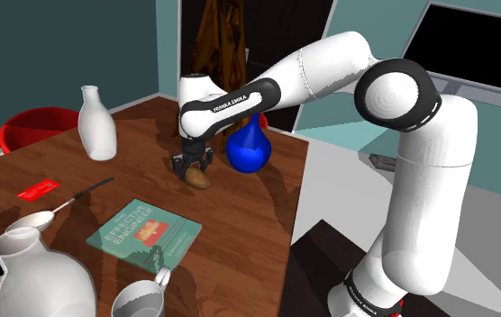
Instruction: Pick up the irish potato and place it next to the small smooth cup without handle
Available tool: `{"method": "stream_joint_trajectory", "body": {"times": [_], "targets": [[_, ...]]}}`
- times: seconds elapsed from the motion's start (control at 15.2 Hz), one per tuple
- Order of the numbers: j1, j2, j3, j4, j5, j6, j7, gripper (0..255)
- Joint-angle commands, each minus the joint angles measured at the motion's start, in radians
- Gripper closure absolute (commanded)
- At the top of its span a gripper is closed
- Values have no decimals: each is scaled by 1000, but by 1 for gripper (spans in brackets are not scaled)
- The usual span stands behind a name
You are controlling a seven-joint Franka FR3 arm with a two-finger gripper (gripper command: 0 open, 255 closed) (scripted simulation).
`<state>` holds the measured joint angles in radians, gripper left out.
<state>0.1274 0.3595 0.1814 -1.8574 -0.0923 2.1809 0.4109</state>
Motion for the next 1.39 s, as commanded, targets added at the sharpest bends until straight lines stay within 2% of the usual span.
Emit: {"method": "stream_joint_trajectory", "body": {"times": [0.0, 0.4, 1.32], "targets": [[0, 0, 0, 0, 0, 0, 0, 255], [0, 0, 0, 0, 0, 0, 0, 255], [-5, -80, 8, 83, 21, -161, -15, 255]]}}
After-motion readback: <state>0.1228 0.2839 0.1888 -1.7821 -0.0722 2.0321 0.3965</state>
